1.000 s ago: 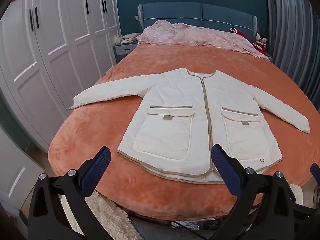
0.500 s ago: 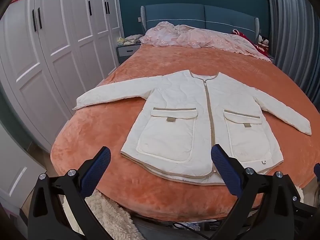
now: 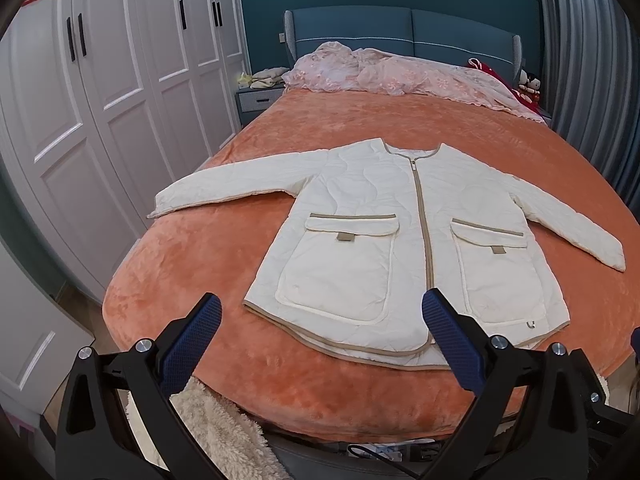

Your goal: Fold large clothes

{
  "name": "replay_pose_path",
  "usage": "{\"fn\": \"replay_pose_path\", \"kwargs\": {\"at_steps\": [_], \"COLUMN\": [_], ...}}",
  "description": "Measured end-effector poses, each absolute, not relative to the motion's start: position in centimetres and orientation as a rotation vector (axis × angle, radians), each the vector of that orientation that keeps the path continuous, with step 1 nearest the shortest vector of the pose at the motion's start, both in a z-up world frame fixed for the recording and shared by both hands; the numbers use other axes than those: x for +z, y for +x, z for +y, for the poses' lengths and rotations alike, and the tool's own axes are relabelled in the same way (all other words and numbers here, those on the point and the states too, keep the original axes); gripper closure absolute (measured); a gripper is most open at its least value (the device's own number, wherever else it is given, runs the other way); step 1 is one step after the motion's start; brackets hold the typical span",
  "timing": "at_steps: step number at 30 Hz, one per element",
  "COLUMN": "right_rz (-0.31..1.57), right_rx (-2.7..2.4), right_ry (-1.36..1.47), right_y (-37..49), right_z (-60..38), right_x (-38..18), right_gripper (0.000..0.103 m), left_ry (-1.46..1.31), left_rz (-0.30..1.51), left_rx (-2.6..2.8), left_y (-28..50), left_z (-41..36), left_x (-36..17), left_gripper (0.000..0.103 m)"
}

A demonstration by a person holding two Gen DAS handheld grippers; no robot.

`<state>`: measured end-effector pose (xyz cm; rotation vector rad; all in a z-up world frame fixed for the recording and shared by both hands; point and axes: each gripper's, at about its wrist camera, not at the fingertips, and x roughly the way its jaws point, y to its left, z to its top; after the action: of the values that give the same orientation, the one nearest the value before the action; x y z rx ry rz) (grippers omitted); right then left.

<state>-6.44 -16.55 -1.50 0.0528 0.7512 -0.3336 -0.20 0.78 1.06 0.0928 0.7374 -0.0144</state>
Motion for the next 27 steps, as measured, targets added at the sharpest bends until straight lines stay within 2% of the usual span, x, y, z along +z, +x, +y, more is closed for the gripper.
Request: {"fn": "replay_pose_path", "kwargs": {"at_steps": [27], "right_rz": [0.755], "right_rx": [-0.338], "right_ry": [0.057], "right_y": [-6.27], "right_z": [-16.54], "right_x": [-1.68], "right_gripper": [0.005], "left_ry": [0.081], "left_rz": [0.749], "left_rx": [-0.013], "left_y": [-0.08], "left_z": [0.94], "left_x": [0.10], "left_gripper": [0.005]}}
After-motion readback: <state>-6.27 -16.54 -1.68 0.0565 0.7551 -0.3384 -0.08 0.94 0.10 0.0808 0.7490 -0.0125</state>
